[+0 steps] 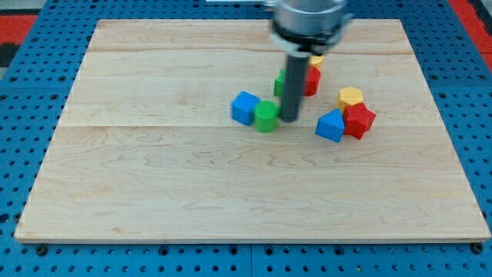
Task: Slide the blue cube towards the bottom left corner
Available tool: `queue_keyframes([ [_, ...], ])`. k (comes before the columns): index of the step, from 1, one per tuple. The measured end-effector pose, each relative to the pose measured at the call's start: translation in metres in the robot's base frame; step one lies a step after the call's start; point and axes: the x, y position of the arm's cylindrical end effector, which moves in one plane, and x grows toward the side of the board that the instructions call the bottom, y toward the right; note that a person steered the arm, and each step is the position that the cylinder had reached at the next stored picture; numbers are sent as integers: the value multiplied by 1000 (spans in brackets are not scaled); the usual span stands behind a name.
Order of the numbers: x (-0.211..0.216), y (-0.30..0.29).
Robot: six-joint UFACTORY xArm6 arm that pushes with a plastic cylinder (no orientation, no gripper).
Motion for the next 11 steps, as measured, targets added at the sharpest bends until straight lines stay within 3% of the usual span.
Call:
queue_keyframes([
  [1,-17,-68],
  [4,-49,-55],
  [6,-29,-198],
  [7,-7,-240],
  [10,90,-229],
  [11,80,-159],
])
